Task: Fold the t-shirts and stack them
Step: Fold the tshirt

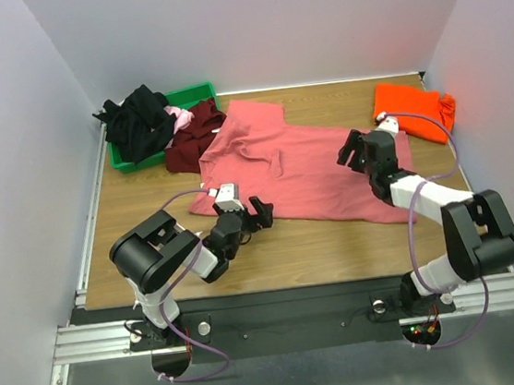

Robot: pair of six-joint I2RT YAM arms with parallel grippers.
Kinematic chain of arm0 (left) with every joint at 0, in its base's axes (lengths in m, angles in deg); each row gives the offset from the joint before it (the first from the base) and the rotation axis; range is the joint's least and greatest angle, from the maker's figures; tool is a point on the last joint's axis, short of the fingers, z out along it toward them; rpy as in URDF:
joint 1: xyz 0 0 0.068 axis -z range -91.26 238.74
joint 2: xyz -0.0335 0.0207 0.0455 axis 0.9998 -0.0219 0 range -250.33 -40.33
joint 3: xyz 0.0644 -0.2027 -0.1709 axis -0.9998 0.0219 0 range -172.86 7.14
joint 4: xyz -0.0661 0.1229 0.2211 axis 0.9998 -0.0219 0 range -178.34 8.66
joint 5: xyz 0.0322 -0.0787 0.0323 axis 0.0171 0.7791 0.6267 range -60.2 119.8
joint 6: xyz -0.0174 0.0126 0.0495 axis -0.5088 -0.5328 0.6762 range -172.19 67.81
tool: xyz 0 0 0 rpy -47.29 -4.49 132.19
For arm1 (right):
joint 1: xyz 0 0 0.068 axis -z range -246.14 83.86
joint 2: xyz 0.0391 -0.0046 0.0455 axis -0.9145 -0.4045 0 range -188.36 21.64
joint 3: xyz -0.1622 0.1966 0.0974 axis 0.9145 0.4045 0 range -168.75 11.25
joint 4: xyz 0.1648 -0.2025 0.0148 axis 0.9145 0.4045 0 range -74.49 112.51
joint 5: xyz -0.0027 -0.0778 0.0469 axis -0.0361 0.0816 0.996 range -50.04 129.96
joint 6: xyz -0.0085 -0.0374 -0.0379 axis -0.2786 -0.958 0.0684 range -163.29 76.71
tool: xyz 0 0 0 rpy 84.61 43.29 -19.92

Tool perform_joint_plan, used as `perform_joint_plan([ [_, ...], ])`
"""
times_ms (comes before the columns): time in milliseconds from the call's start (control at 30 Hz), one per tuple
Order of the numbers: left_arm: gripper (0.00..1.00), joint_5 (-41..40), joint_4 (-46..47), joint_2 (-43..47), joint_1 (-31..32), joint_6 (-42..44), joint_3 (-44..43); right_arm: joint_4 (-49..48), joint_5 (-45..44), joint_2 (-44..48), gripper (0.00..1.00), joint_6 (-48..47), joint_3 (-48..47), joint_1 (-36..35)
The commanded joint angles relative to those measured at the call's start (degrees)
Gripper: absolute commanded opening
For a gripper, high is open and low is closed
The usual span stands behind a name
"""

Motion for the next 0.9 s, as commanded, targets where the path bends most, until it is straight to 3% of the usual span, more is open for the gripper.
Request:
perform_joint_plan([
  [0,0.99,-1.8,1.7,2.9,-0.7,1.7,0.3,-0.7,-0.1,5.8,0.78,1.2,3.0,0.2],
  [233,0.99,-2.1,-1.0,6.1,-1.9,4.4,-4.0,-3.8,10.1,8.3,0.78,6.2,10.9,0.2],
  [400,0.99,-0.9,-0.8,2.5,-3.7,5.1,-7.4,-6.7,16.0,5.6,0.79,7.6,14.5,0.1],
  [867,0.98,2.4,-3.1,-2.7,-4.3,0.7,-4.8,-1.0,14.5,6.3,0.81,13.3,20.3,-1.4],
])
